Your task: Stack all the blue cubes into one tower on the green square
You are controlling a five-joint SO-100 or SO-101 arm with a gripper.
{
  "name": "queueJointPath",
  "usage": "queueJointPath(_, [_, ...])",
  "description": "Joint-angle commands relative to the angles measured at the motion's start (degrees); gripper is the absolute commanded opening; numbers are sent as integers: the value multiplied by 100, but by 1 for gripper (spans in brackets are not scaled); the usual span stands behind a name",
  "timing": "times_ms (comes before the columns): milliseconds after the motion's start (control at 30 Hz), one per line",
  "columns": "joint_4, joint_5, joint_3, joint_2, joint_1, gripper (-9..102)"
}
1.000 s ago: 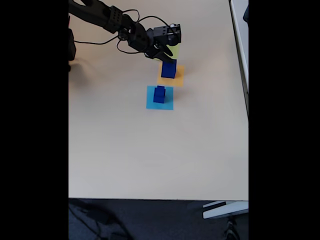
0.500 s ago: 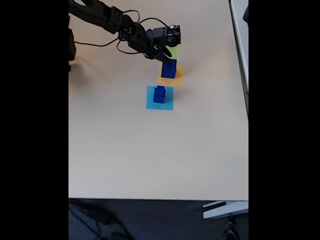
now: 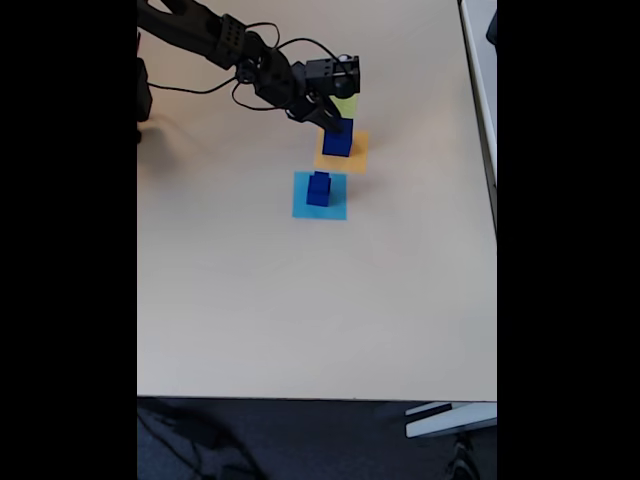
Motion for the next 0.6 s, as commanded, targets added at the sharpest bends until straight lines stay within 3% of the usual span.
queueJointPath(0, [53,-62,-255,123,44,12])
queueJointPath(400, [352,9,-325,167,0,12])
queueJointPath(567, [387,-9,-343,176,18,5])
